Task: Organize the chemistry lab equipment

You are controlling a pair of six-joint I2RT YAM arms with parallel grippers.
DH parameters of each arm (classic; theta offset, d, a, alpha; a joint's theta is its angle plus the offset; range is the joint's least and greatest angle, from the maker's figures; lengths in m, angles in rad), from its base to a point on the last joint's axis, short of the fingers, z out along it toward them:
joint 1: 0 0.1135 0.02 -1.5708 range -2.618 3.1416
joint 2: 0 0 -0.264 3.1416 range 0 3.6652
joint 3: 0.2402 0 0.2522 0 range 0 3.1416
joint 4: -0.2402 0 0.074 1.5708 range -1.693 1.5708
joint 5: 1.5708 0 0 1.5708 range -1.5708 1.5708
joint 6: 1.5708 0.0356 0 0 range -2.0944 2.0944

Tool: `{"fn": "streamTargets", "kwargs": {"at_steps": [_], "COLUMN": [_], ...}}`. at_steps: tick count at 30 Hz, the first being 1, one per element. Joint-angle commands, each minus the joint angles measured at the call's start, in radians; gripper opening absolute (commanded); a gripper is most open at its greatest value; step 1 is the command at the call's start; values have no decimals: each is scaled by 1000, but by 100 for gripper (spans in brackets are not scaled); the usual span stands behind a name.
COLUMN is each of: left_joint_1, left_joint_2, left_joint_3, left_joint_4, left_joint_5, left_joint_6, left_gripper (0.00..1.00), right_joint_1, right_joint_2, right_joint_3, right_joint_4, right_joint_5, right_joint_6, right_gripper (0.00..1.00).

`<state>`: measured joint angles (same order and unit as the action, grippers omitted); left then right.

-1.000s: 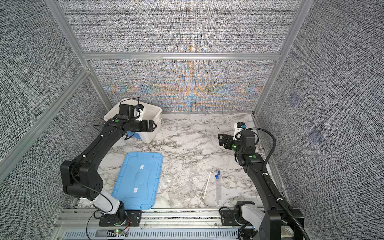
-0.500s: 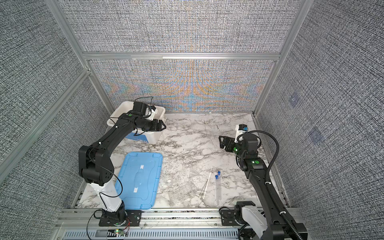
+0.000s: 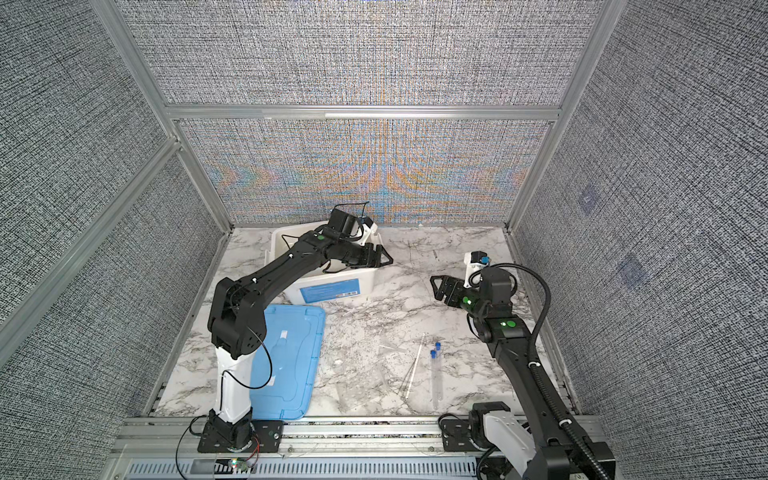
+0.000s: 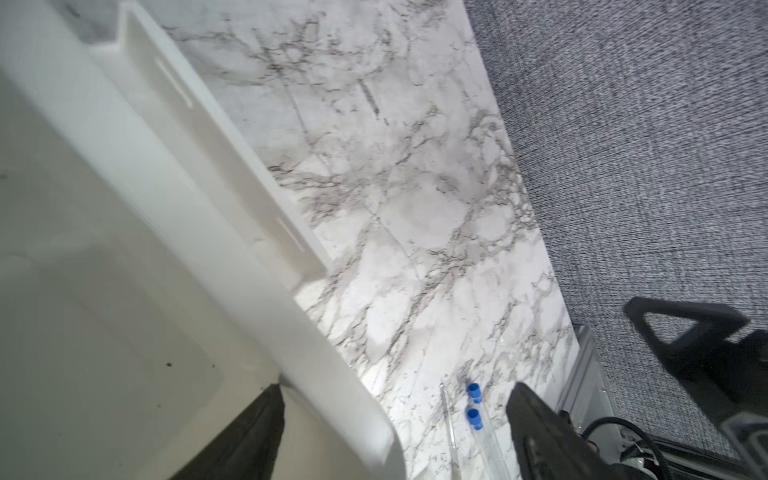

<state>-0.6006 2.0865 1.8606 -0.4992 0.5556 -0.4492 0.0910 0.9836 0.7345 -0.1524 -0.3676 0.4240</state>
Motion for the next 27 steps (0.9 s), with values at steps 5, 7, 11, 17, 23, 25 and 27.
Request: {"fn": "streamTargets", "kwargs": {"at_steps": [5,7,11,17,23,25,27], "left_joint_1": [0,10,58,184,279,288,294], "left_joint_2": [-187,-282,-481,-778,-970,-1011,-1027], "left_joint_3": [-71,-121,-259,-514,-709,-761,-792], "left_joint_4": [-15,-46,-85,-149,-214,-216,-217], "left_joint_5": [-84,-151,-299,-497,-600,-600,-582], "left_joint_6": [37,60,23,-2,-32,-36,-44], "left_gripper": [87,88,89,98,99,99,99], "right_joint_1": [126,181,286,363,394,405,418], "right_joint_2": [52,102,254,527,765,833,879], "right_joint_3": [62,109,249,541,795,866,919], "right_joint_4": [-72,-76,-94,-195,-389,-438,-481], "right_joint_5": [-2,4,12,136,262,281,307], "right_joint_6": [-19,-23,-47,-97,-112,-113,-104], "right_gripper": [85,84,77,64,49,43,36]}}
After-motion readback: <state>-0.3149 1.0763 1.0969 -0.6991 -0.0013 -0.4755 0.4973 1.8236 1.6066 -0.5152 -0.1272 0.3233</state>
